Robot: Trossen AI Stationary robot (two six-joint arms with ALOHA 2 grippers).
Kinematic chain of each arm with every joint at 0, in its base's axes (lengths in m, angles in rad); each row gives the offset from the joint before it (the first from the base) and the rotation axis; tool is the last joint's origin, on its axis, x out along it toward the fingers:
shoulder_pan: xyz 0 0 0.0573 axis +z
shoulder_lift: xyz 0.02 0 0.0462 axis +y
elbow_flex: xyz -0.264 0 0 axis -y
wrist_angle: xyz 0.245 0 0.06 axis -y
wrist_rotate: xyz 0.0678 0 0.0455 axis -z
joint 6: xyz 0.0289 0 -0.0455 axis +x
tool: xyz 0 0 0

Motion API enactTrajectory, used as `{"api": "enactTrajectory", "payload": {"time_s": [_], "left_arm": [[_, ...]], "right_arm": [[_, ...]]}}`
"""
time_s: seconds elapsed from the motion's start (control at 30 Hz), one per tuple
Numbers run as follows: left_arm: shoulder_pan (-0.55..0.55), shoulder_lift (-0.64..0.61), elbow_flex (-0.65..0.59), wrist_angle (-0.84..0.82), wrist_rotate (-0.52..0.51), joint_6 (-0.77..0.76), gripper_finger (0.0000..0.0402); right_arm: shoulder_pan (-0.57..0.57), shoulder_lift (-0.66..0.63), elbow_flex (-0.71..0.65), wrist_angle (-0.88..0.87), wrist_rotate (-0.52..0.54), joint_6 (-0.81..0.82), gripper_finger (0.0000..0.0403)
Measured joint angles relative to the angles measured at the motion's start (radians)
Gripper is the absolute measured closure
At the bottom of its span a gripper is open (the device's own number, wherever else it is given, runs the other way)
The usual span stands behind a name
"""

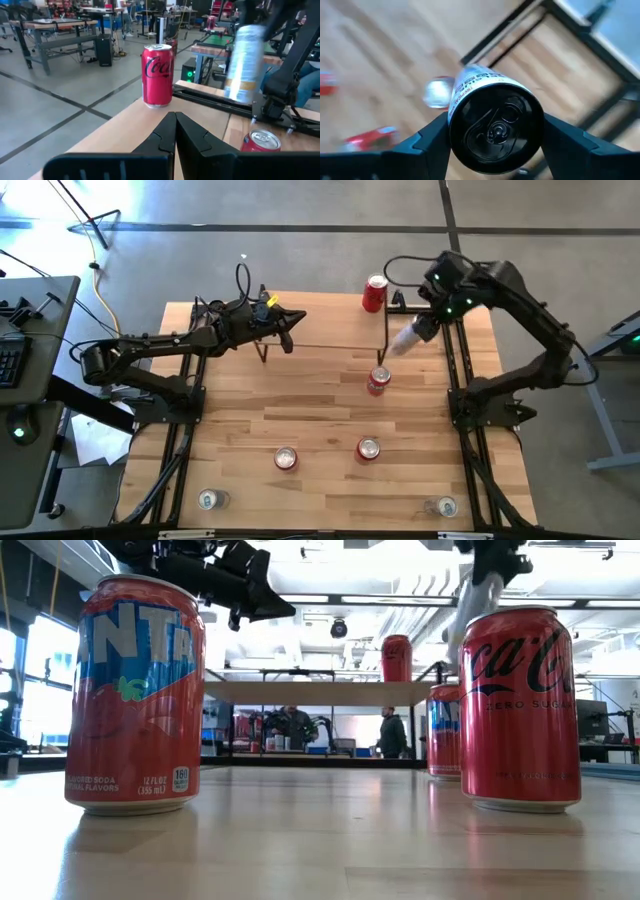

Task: Place canned beverage on shelf
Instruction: Put the right white and yellow soda can on the shelf

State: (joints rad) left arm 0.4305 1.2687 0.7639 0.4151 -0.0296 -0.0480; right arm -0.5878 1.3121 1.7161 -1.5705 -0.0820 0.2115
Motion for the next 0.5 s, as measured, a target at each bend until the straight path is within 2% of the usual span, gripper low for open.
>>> {"api": "enactTrajectory", "payload": {"time_s": [0.13,0.33,0.5], "left_arm": [[-0.001,0.000,0.000,0.000,0.000,0.000,0.0401],[-0.005,0.000,0.000,0.000,0.000,0.000,0.0401],[-0.025,0.000,0.000,0.000,0.000,0.008,0.0402]], "right_arm": [[0.079,-0.042,0.000,0.000,-0.029,0.079,0.0162],[0.160,-0.047,0.000,0.010,0.025,0.126,0.0162],[0.197,-0.021,0.000,0.119,0.026,0.130,0.0162]]}}
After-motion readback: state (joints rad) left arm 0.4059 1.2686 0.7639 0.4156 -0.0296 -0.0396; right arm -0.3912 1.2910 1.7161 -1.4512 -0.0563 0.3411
